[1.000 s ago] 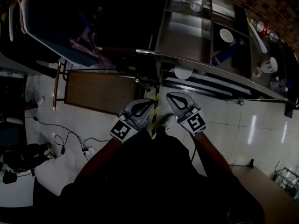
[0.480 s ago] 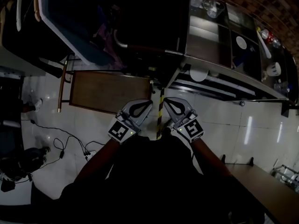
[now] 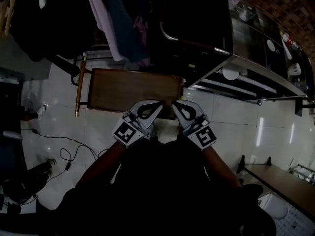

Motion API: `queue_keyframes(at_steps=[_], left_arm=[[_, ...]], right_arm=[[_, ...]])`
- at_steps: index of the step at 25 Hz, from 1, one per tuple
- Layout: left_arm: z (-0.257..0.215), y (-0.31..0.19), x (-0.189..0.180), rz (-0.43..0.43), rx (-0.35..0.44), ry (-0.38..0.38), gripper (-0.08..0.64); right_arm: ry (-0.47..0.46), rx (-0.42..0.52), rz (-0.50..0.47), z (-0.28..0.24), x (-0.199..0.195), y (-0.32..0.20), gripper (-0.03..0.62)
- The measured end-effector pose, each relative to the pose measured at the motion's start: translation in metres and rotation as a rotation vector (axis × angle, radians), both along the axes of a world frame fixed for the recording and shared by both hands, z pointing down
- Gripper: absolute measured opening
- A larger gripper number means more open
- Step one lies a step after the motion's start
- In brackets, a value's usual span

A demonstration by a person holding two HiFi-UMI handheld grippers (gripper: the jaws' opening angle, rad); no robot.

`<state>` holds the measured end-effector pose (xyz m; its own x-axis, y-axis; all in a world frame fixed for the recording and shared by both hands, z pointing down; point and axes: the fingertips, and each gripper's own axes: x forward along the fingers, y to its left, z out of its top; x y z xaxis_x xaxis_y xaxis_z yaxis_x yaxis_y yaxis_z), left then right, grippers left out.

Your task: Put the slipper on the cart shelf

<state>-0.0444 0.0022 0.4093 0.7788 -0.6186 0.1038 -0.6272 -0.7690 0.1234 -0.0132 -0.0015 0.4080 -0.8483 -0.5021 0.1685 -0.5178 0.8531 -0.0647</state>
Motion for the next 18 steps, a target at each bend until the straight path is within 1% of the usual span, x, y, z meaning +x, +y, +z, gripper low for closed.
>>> queue_keyframes(at_steps=[3,6,13,16,18], left_arm=[[-0.009,0.011,-0.018,0.015,0.018,0.006,0.000],[-0.015,0.021,-0.027,0.012,0.027,0.017,0.000],[-0.020,0.032,-0.024,0.007,0.017,0.047,0.000],[-0.019,0.034,-0.019,0.009,0.017,0.042,0.000],[-0.019,0.032,-0.017,0.004,0.015,0.037,0.000]], right_arm=[[0.004,0.013,-0.006,-0.011,-0.023,0.013,0.002],[0.008,0.014,-0.012,-0.020,-0.034,0.024,0.002],[0.001,-0.007,-0.040,-0.025,-0.034,0.034,0.002],[0.001,-0.011,-0.042,-0.024,-0.032,0.035,0.002],[-0.020,-0.020,-0.033,-0.025,-0.030,0.033,0.002]])
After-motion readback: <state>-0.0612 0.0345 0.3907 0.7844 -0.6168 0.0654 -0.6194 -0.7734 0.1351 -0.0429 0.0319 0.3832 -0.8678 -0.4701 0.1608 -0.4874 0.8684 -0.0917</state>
